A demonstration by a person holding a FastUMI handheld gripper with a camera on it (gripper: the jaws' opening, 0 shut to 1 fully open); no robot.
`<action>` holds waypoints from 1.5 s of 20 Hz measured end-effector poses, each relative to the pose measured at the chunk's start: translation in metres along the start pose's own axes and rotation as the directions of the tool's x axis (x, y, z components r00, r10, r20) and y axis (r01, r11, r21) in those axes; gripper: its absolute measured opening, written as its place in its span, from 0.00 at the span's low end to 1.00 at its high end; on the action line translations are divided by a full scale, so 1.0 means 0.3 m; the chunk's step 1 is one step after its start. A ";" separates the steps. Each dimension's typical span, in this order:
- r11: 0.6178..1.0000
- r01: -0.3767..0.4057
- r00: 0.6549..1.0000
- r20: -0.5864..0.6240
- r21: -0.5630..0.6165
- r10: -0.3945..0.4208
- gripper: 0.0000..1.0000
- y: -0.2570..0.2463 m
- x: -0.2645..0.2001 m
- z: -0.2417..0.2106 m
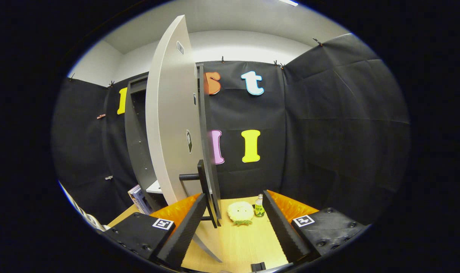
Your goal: Open the shoe cabinet door, grab the shoes and put them into the shoe cabinet, then close the shoe cabinet door.
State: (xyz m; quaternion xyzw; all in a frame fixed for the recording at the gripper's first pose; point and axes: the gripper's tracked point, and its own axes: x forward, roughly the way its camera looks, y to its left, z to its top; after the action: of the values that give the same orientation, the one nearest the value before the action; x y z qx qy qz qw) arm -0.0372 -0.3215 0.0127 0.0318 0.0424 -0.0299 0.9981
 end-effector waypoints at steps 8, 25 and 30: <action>0.999 0.048 0.999 0.003 0.016 -0.048 0.94 0.045 0.009 -0.006; 1.000 -0.014 1.000 -0.027 0.016 0.014 0.96 0.437 0.022 -0.063; 0.997 -0.066 0.997 -0.032 0.035 0.067 0.96 0.578 0.069 -0.068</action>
State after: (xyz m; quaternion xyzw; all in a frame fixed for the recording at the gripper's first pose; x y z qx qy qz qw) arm -0.0074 -0.1486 0.0012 0.0508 0.0575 0.0033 0.9970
